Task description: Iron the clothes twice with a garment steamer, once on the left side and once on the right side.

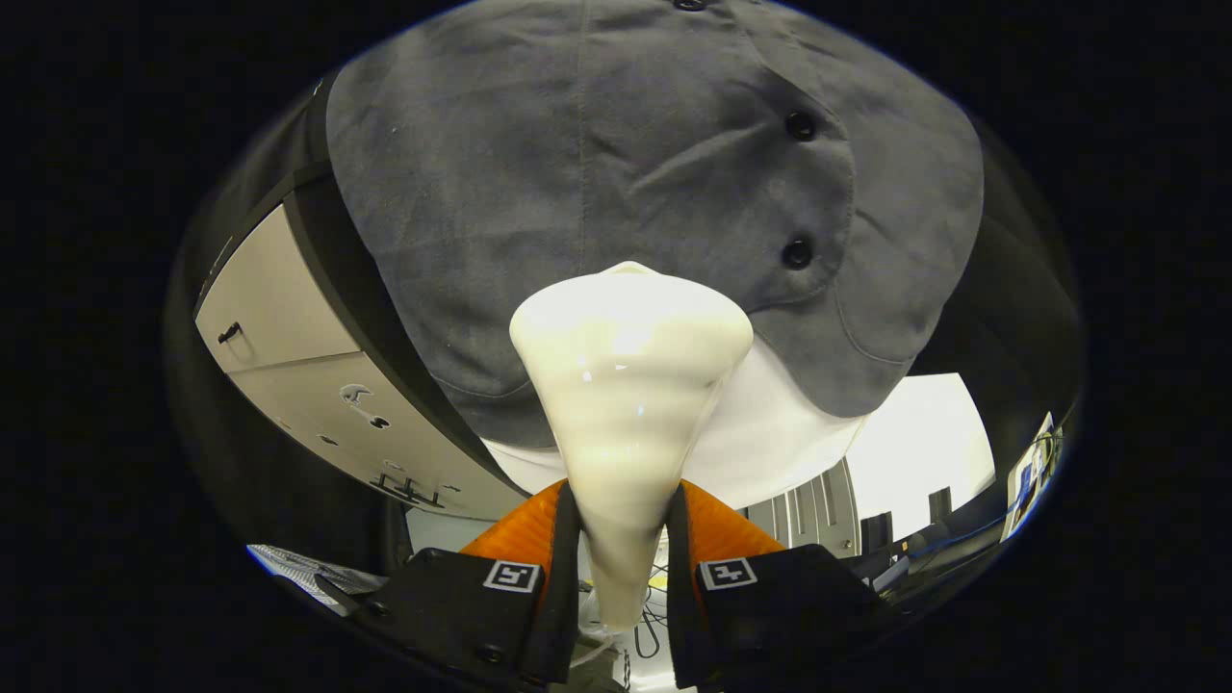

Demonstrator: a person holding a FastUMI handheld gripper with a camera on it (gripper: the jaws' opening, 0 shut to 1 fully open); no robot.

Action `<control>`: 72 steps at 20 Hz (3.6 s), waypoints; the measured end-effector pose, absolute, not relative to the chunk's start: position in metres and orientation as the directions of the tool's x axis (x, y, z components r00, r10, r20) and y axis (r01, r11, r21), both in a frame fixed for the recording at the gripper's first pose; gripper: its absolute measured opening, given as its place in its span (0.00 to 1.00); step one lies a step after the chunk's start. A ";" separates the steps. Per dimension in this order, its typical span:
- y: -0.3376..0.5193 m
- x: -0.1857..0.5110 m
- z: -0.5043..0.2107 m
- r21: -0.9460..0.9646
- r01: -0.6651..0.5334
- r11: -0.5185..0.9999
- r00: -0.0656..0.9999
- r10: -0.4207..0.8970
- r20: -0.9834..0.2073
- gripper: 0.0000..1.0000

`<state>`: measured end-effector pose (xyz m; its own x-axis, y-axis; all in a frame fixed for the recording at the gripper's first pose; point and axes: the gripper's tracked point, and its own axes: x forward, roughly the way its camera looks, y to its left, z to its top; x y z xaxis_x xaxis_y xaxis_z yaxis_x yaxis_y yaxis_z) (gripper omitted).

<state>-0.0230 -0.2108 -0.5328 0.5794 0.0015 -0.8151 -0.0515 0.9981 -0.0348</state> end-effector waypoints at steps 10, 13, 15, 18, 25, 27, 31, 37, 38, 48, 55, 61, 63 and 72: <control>-0.246 -0.005 -0.412 -0.021 -0.005 1.000 0.702 -0.011 -0.712 0.46; -0.249 0.003 -0.372 -0.029 -0.006 1.000 0.739 -0.015 -0.674 0.46; -0.248 0.009 -0.347 -0.029 -0.008 1.000 0.766 -0.012 -0.643 0.46; -0.247 0.016 -0.309 -0.042 -0.020 0.999 0.802 -0.009 -0.598 0.46; -0.244 0.034 -0.227 -0.040 -0.019 0.999 0.866 -0.003 -0.500 0.46; -0.246 0.043 -0.203 -0.039 -0.017 0.999 0.882 -0.004 -0.470 0.46; -0.255 0.064 -0.158 -0.057 -0.012 0.998 0.912 -0.013 -0.409 0.46; -0.268 0.093 -0.107 -0.086 -0.016 0.996 0.942 -0.014 -0.336 0.46; -0.272 0.099 -0.102 -0.087 -0.013 0.996 0.945 -0.016 -0.328 0.45; -0.297 0.151 -0.117 -0.080 -0.018 0.997 0.938 -0.011 -0.348 0.46; -0.301 0.153 -0.137 -0.074 -0.041 0.996 0.926 0.010 -0.378 0.46; -0.307 0.145 -0.163 -0.087 -0.047 0.995 0.905 0.005 -0.425 0.46; -0.311 0.141 -0.173 -0.073 -0.043 0.996 0.898 0.006 -0.440 0.46; -0.319 0.125 -0.224 -0.072 -0.046 0.996 0.849 0.001 -0.529 0.46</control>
